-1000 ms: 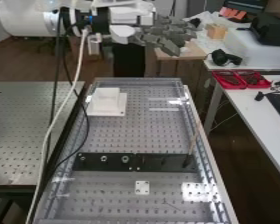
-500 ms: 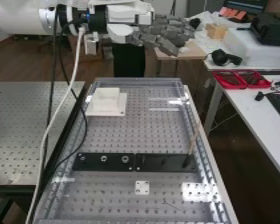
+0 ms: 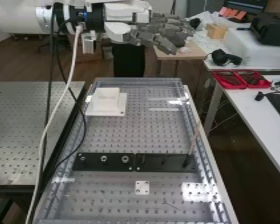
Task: Grab the paper clip and place it in the clear container
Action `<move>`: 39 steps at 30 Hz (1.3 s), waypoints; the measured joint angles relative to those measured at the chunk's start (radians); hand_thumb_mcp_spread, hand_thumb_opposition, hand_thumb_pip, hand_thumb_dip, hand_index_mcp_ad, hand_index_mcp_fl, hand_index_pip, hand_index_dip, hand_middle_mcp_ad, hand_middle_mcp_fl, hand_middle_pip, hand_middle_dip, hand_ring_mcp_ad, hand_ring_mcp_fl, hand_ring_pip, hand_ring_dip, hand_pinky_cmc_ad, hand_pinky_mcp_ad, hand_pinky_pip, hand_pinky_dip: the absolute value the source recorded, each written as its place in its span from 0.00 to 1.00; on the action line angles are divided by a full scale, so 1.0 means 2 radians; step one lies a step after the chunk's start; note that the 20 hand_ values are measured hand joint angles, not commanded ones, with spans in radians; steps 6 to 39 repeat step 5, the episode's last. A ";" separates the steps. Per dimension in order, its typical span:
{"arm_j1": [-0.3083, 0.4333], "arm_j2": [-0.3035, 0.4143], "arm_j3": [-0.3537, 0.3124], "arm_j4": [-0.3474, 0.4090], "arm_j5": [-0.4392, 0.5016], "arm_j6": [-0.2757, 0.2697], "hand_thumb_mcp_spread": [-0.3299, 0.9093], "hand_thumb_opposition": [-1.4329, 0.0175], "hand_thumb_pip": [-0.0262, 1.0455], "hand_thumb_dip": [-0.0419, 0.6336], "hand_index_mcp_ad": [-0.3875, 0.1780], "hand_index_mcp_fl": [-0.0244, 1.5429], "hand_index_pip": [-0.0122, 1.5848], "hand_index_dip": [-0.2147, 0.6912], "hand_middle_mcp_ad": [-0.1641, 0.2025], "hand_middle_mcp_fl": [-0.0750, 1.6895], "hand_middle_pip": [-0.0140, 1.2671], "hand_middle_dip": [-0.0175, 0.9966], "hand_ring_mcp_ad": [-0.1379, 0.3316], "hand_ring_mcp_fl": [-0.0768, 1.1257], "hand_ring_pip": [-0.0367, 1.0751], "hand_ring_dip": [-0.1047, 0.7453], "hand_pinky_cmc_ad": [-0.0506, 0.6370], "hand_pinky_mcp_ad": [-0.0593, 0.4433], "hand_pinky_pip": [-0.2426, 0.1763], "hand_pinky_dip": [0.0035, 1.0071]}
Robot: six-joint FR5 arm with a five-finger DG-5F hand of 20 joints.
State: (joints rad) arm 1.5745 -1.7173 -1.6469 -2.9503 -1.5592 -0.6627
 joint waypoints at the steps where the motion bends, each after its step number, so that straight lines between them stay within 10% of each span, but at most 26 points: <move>1: 0.000 0.000 0.000 0.001 0.000 0.000 0.51 0.46 0.51 0.39 0.46 0.06 0.07 0.38 0.51 0.04 0.10 0.20 0.54 0.07 0.13 0.23 0.62 0.67 0.31 0.54; 39: 0.000 0.000 -0.002 0.002 0.000 0.001 0.51 0.46 0.50 0.39 0.47 0.06 0.07 0.38 0.51 0.04 0.10 0.20 0.54 0.07 0.13 0.23 0.62 0.67 0.31 0.54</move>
